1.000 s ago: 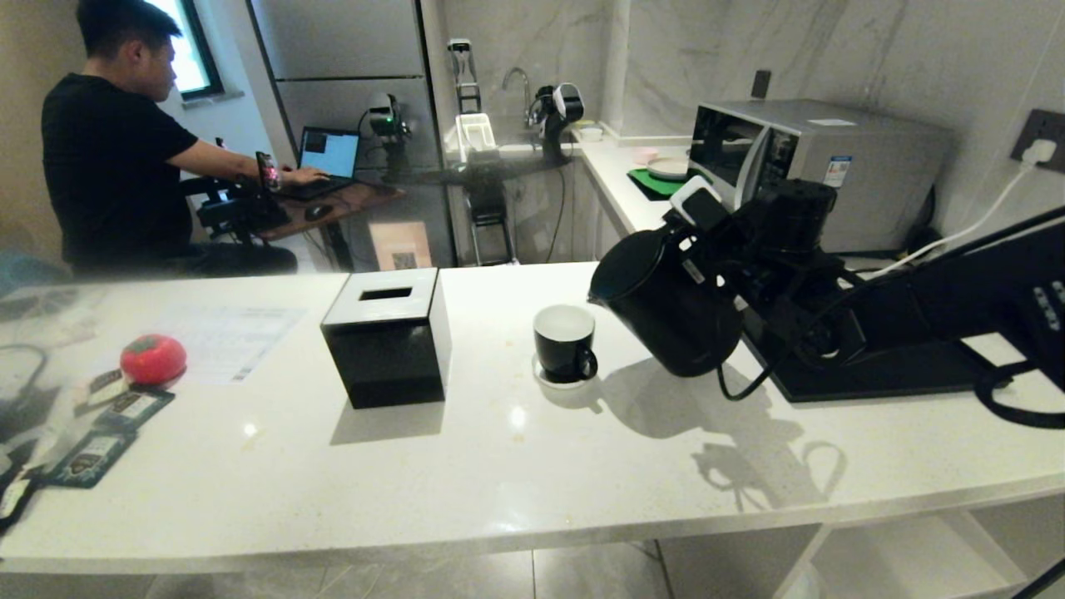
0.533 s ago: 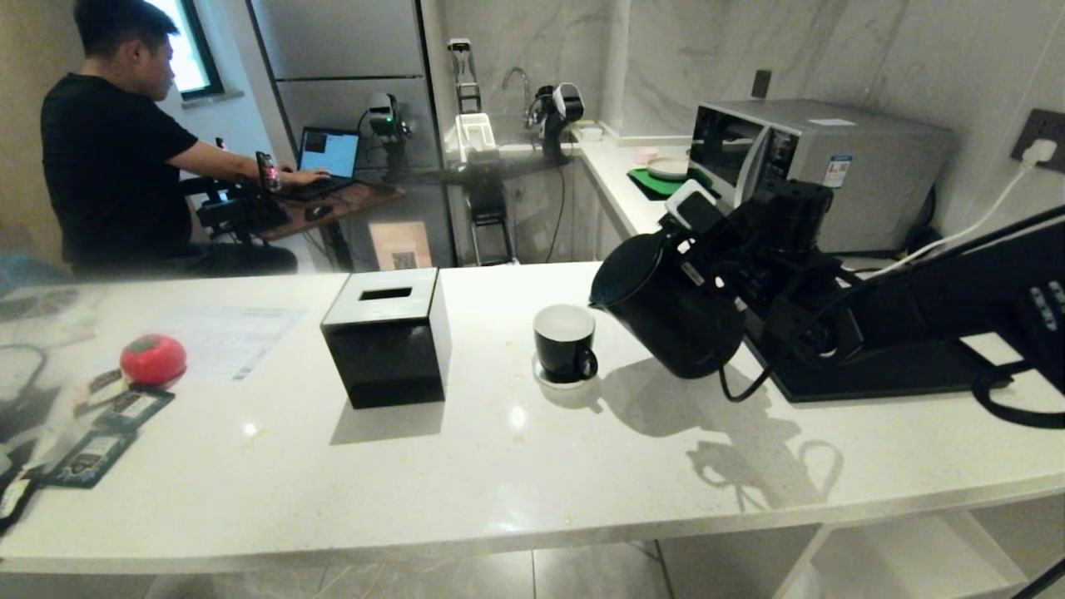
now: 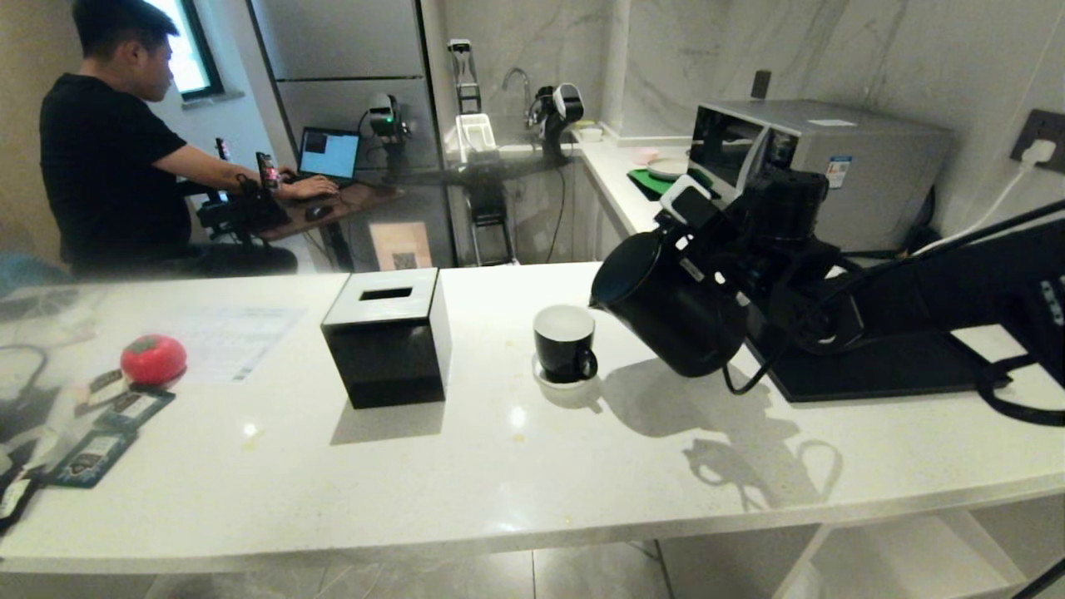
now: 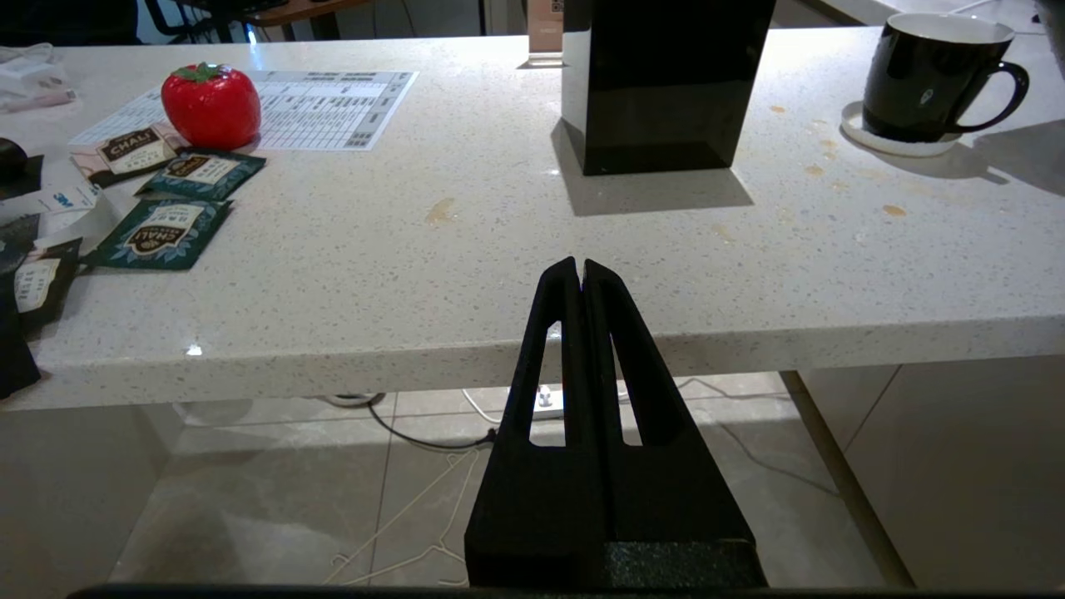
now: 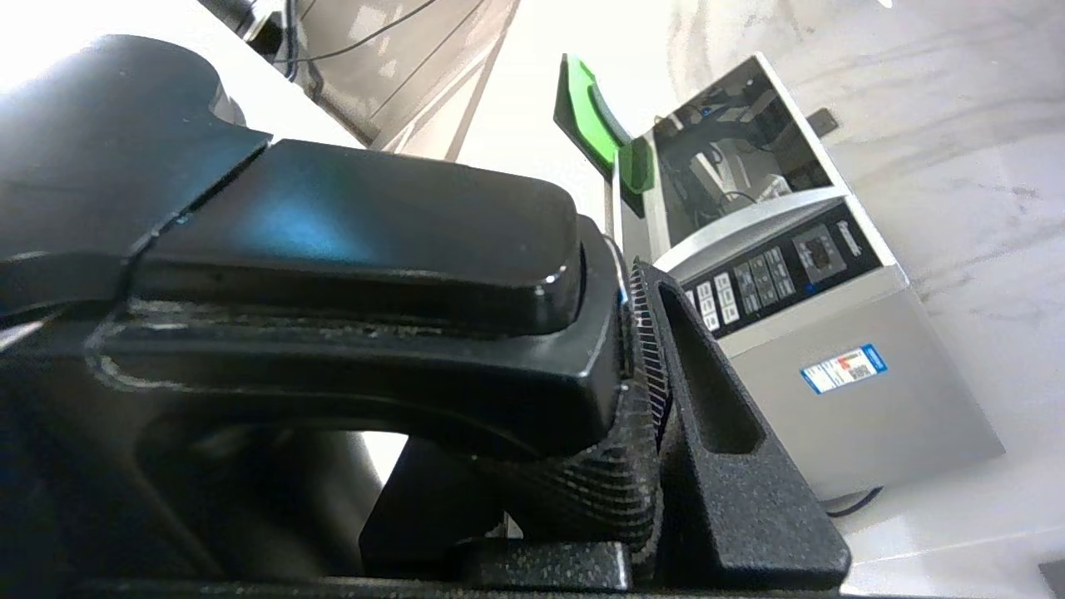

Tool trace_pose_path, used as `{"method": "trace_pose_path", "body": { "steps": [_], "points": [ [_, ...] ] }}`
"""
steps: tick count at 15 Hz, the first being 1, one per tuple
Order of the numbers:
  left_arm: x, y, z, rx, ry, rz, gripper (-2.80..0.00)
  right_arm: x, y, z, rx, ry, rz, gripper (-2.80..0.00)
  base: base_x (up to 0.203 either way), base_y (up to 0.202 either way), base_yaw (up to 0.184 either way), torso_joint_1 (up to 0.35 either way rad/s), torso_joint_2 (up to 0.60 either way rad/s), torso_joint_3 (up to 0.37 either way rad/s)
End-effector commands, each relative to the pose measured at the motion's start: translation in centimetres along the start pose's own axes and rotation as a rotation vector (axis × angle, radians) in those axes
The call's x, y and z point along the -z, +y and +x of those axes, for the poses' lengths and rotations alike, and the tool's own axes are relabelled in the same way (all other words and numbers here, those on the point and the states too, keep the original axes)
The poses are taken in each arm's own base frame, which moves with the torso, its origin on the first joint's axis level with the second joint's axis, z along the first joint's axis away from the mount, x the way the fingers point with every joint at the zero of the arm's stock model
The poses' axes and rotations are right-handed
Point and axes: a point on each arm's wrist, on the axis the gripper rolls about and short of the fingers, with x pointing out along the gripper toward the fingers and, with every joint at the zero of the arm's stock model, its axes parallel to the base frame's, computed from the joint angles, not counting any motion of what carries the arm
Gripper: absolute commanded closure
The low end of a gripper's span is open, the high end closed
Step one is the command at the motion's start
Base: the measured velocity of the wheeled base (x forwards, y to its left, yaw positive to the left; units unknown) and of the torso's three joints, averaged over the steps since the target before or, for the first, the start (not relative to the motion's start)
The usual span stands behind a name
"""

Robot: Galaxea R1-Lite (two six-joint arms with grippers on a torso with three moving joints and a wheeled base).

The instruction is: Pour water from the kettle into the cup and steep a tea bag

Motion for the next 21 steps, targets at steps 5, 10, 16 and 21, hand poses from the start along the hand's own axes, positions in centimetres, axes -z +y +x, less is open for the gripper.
{"method": "trace_pose_path", "body": {
  "steps": [5,10,16,21],
  "points": [
    [0.0,0.0,0.0,0.0,-0.001,-0.001,0.0,-0.6,-0.1,0.0,0.004,-0.013,-0.026,0.0,0.0,0.0,0.0,0.0,0.0,0.0],
    [0.0,0.0,0.0,0.0,-0.001,0.0,0.0,-0.7,0.0,-0.1,-0.003,-0.009,-0.042,0.0,0.0,0.0,0.0,0.0,0.0,0.0],
    [0.0,0.0,0.0,0.0,-0.001,0.0,0.0,-1.2,0.4,-0.2,-0.017,-0.017,-0.061,0.0,0.0,0.0,0.0,0.0,0.0,0.0],
    [0.0,0.0,0.0,0.0,-0.001,-0.001,0.0,-1.5,0.7,-0.3,-0.023,-0.026,-0.073,0.0,0.0,0.0,0.0,0.0,0.0,0.0]
  ]
}}
